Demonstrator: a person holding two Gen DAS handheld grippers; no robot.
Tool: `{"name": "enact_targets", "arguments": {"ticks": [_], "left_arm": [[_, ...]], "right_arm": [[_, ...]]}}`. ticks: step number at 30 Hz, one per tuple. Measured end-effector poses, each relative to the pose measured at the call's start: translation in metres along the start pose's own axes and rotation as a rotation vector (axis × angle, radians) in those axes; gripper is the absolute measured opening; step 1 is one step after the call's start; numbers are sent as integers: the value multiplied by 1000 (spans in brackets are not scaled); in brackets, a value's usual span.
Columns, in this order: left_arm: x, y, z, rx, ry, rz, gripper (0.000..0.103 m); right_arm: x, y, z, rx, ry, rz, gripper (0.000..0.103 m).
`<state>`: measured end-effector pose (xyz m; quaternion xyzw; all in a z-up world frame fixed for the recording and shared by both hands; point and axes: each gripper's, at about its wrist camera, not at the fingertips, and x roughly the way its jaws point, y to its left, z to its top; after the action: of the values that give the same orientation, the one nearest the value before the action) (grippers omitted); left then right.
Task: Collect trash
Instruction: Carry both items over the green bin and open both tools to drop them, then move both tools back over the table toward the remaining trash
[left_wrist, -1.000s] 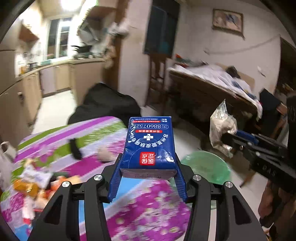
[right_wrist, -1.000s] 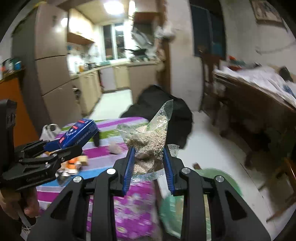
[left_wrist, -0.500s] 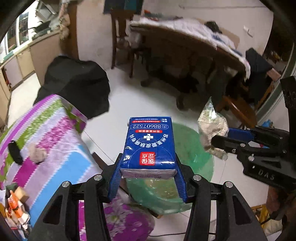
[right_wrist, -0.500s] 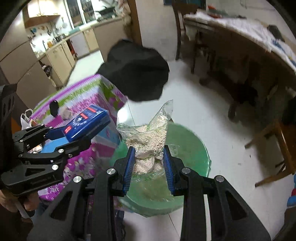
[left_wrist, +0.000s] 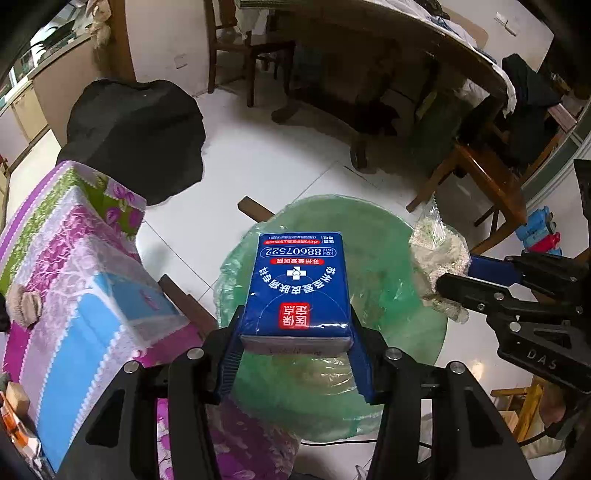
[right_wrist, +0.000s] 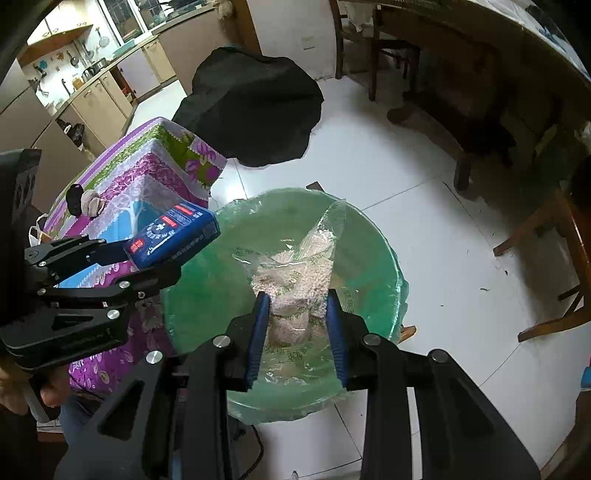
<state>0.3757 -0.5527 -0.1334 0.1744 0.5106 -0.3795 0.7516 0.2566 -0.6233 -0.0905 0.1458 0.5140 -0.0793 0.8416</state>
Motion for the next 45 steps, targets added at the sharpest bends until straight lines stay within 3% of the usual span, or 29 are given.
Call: {"name": "enact_targets", "arguments": {"ticks": [10, 17, 21, 36, 42, 45], "left_arm": [[24, 4, 3, -18, 25, 2, 52], [23, 4, 1, -31, 26, 2, 53], [23, 5, 1, -40, 23, 12, 63], [15, 10, -3, -45, 10, 32, 64], [-4, 18, -16, -44, -20, 40, 64], [-25, 27, -31, -39, -62, 37, 69]], "right_arm": [[16, -13, -3, 10, 22, 22, 31], [20, -12, -5, 6, 26, 24, 31], [21, -12, -5, 10, 22, 25, 32], [15, -15, -9, 16, -1, 16, 35], [5, -12, -19, 4, -55, -5, 56], [-8, -1, -29, -11, -129, -4, 68]]}}
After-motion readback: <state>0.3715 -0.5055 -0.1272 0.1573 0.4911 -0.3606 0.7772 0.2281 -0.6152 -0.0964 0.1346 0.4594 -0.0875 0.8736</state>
